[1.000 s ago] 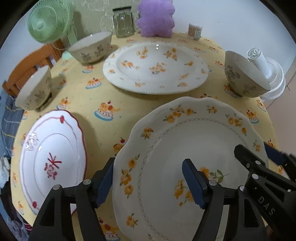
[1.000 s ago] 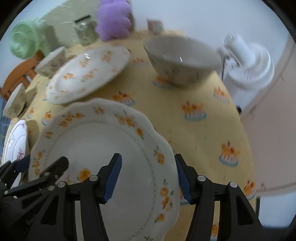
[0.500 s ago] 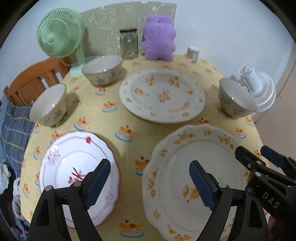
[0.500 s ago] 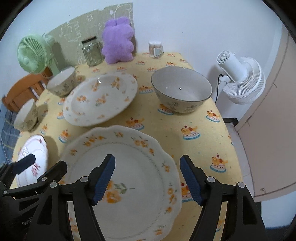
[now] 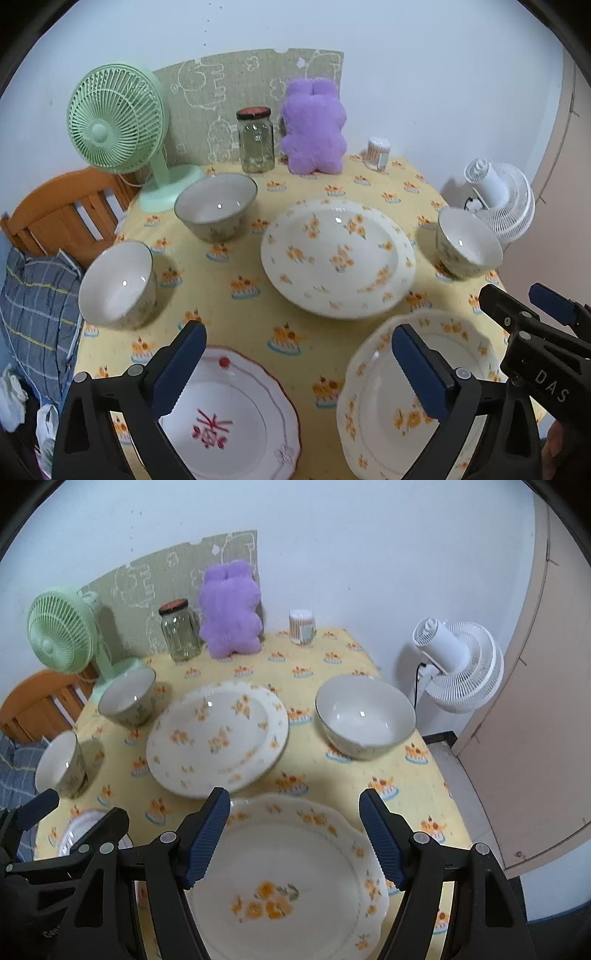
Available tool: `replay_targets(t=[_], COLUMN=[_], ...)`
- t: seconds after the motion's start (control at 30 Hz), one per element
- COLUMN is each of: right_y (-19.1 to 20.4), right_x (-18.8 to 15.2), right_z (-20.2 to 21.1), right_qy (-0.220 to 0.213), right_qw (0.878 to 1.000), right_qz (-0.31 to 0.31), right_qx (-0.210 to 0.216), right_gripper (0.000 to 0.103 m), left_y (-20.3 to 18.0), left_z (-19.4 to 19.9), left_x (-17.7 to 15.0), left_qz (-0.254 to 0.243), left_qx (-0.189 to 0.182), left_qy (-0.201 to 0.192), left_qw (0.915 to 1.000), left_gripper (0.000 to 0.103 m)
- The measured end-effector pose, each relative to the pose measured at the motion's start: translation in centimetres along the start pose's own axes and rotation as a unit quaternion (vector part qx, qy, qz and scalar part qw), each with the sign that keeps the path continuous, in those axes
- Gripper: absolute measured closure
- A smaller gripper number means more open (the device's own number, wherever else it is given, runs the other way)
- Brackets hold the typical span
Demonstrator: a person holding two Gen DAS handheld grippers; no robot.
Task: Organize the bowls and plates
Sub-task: 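Grasp the rim of the beaded-rim floral plate with both grippers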
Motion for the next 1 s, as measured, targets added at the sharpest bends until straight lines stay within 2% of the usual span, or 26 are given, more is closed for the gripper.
replay_targets(t=[0.13, 0.3, 0.43, 0.57, 0.87, 1.0], right_y=[0.6, 1.5, 2.4, 3.4, 5.0, 6.2], right_x=[1.8, 4.0, 5.8, 7.1, 7.9, 8.0], right_z=[-0.6, -3.5, -6.0, -8.7, -14.4, -16.9], right_qy=[-0.004, 0.013, 0.030, 0.039, 0.066, 0.096], right_qw=[1.000, 1.000, 0.999, 0.998, 0.997, 0.995], right_qz=[-0.001, -0.017, -0.029, -0.031, -0.013, 0.003], right_qx=[0.001, 0.019, 0.031, 0.034, 0.032, 0.039], right_gripper=[0.027, 0.027, 0.027, 0.027, 0.027, 0.027], left_y=[0.7, 1.9, 2.4, 3.0, 3.5, 4.0], left_z=[-0.7, -3.1, -5.6, -8.2, -13.8, -15.6], left_x=[1.7, 3.8, 5.1, 6.0, 7.1, 7.1], left_qz=[0.005, 0.009, 0.003, 0.014, 0.020, 0.027], left_qx=[0.005, 0.027, 0.043, 0.038, 0.037, 0.043], left_qy=[-0.007, -0.006, 0.006, 0.022, 0.046, 0.059], left_qw=[0.9999, 0.9996, 0.9990, 0.9989, 0.9981, 0.9970], left_gripper=[0.000, 0.000, 0.000, 0.000, 0.000, 0.000])
Point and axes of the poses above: each gripper's, at about its wrist camera, not at the fingertips, and z roughly against the way its jaws point, y to its left, x to its top, the point moved 6 cm from there along -z, roughly the way its jaws point, and after that the axes turned 11 degrees about -x, right-handed, at the moved point
